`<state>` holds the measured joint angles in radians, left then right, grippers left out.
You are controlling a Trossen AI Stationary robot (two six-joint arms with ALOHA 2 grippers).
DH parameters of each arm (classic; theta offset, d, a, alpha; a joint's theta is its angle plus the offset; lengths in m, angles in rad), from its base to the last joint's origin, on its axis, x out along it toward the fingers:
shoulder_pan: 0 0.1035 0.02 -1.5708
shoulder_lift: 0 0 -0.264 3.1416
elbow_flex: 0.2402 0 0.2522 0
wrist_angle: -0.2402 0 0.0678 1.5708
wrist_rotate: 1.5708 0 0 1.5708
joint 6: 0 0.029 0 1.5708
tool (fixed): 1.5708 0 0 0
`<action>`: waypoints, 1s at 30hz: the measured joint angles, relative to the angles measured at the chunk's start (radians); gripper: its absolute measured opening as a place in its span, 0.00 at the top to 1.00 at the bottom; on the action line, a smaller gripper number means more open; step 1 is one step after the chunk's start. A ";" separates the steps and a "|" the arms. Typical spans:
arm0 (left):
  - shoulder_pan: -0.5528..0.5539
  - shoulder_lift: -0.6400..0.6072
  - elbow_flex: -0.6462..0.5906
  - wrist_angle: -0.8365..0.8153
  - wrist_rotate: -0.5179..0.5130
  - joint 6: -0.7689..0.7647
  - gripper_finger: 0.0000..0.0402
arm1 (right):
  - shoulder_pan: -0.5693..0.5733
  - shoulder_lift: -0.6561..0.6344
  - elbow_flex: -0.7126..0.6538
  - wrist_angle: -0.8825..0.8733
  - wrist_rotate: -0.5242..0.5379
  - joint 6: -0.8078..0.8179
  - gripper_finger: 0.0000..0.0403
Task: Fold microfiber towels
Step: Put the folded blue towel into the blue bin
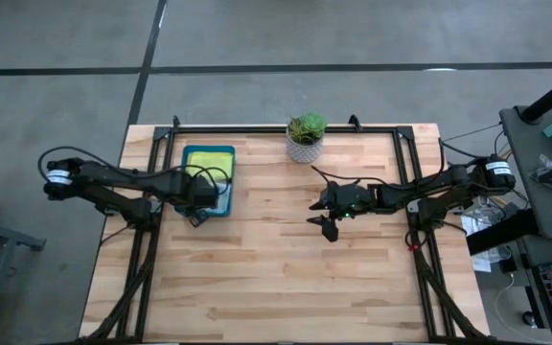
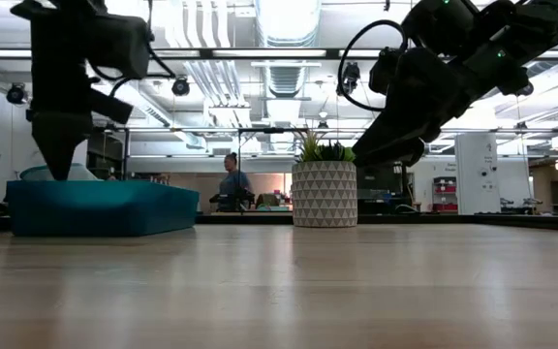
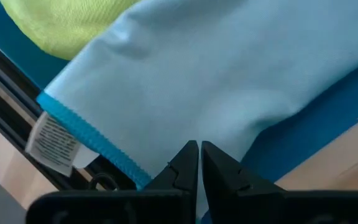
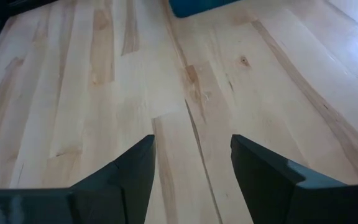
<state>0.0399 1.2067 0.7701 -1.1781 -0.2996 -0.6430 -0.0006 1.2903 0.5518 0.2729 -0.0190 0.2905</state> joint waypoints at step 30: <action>0.000 0.002 -0.050 -0.031 -0.032 0.021 0.98 | 0.000 0.000 0.000 -0.003 0.021 -0.003 0.51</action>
<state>0.0402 1.2088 0.7199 -1.2090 -0.3317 -0.6220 -0.0006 1.2903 0.5515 0.2703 0.0021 0.2878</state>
